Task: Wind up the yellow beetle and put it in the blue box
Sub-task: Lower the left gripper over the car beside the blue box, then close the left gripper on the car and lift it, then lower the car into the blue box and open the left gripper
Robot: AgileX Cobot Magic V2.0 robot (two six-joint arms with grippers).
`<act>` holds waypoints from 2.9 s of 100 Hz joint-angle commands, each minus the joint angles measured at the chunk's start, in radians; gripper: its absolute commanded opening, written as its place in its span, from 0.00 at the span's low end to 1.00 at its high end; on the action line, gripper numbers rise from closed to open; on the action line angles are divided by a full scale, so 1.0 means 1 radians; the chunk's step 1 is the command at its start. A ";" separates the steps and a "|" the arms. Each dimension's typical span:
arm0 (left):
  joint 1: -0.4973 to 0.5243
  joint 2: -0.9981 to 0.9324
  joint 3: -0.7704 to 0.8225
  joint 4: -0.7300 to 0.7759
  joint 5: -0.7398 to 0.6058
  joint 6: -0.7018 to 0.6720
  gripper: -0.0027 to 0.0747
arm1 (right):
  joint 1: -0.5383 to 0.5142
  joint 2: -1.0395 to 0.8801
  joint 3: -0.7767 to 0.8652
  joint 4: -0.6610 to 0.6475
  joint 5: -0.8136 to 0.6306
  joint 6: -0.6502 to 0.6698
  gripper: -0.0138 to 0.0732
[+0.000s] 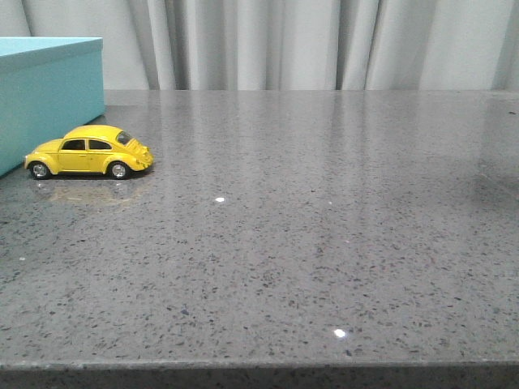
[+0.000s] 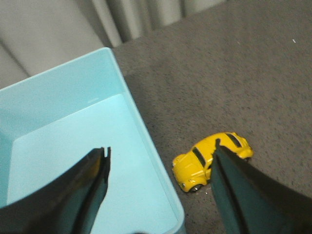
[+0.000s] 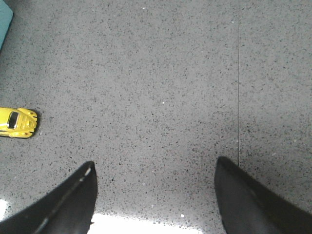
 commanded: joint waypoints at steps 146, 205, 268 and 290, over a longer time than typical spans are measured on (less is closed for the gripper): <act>-0.115 0.830 -0.550 0.007 0.401 0.651 0.63 | 0.002 -0.090 -0.026 -0.015 -0.069 -0.013 0.74; -0.115 0.832 -0.554 0.013 0.409 0.651 0.30 | 0.002 -0.090 -0.026 -0.015 -0.064 -0.013 0.74; 0.078 0.696 -0.981 0.002 0.462 0.013 0.30 | 0.002 -0.090 -0.026 -0.015 -0.078 -0.013 0.74; 0.282 0.694 -0.976 0.002 0.549 -0.208 0.30 | 0.002 -0.090 -0.026 -0.015 -0.082 -0.013 0.74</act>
